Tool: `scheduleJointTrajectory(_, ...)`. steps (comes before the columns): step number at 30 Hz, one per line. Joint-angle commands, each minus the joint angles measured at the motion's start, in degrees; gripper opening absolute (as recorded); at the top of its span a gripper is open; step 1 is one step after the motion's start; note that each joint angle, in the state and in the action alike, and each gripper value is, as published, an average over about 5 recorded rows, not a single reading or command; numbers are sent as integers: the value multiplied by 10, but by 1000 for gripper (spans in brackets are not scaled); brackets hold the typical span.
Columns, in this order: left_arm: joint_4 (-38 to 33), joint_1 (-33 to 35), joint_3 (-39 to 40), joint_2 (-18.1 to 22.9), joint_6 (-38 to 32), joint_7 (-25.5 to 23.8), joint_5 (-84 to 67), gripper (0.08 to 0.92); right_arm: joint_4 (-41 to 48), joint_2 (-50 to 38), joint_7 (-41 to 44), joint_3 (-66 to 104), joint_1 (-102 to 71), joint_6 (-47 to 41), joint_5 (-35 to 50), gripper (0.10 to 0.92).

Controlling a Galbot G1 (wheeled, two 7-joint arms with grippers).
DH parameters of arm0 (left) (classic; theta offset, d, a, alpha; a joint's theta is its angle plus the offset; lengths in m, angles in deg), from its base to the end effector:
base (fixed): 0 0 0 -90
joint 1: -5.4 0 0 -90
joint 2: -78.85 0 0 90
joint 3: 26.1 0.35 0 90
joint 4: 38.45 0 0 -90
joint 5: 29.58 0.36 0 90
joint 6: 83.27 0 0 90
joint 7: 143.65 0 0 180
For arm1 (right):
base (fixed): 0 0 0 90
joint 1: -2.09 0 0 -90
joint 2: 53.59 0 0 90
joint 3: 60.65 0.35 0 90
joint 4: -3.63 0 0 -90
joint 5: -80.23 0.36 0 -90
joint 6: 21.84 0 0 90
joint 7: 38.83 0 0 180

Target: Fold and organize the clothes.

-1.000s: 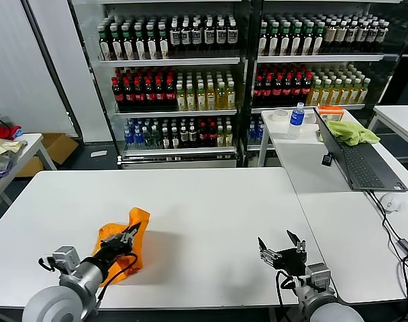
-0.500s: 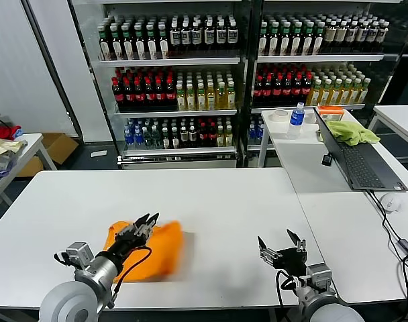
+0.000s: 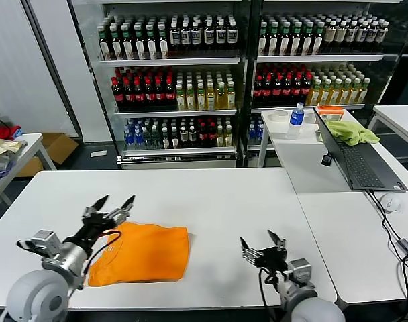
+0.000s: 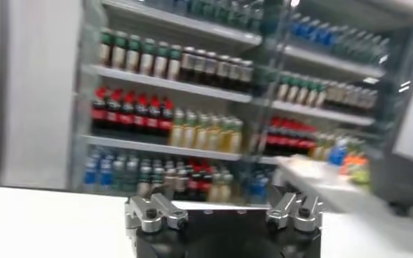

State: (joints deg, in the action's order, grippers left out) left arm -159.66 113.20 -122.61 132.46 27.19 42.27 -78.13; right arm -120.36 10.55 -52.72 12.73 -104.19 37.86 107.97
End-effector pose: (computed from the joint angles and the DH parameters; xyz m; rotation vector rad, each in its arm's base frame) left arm 0.2574 0.1251 -0.1991 -0.2728 -2.9274 0.2326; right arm 0.2266 0.0119 -0.2444 0.3997 -2.7184 -0.0076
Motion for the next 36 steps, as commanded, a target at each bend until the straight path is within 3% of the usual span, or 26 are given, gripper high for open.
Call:
scheduleJointTrajectory(1, 96, 46, -110, -23, -18, -41, 59, 811, 75, 36, -3, -154, 141, -28, 91, 823)
scheduleJointTrajectory(10, 87, 56, -126, -12, -5, -19, 51, 823, 152, 28, -1, -233, 245, -30, 207, 823)
scheduleJointTrajectory(27, 103, 43, -130, -11, 9, 6, 22, 823, 188, 48, -56, -270, 265, -31, 244, 820)
scheduleJointTrajectory(30, 106, 38, -123, -11, 9, 7, 22, 823, 190, 49, -64, -267, 261, -31, 254, 778)
scheduleJointTrajectory(36, 109, 34, -117, -12, 11, 7, 23, 823, 191, 50, -93, -264, 252, -31, 276, 611)
